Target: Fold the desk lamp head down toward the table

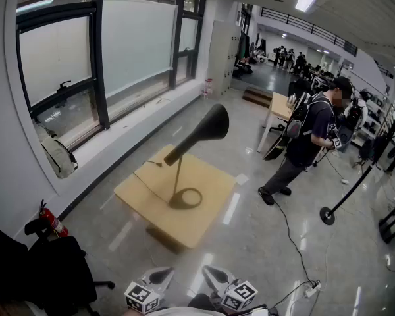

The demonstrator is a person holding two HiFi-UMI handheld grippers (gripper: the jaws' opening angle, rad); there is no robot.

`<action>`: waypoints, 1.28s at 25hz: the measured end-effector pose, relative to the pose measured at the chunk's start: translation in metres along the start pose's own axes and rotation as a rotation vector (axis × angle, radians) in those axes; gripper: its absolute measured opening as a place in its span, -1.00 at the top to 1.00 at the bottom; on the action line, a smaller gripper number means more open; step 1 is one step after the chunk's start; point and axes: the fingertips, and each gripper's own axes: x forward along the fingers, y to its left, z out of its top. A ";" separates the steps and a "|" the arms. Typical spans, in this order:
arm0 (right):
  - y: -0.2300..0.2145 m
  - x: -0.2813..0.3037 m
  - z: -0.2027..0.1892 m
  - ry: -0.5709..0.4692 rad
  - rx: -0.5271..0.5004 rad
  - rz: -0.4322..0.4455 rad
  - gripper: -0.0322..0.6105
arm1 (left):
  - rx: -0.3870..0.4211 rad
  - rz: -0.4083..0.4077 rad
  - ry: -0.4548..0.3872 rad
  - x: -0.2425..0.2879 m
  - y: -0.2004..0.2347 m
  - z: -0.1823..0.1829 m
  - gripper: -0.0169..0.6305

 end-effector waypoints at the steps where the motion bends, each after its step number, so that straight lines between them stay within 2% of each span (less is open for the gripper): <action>1: 0.002 -0.001 -0.001 0.000 -0.001 0.001 0.85 | -0.001 0.001 0.000 -0.001 -0.001 0.000 0.94; 19: 0.010 -0.008 -0.008 0.025 -0.013 -0.022 0.83 | -0.009 0.001 0.001 -0.012 -0.004 -0.003 0.94; 32: -0.011 0.000 -0.008 0.033 -0.013 -0.025 0.86 | -0.004 0.016 0.009 0.002 0.005 -0.004 0.94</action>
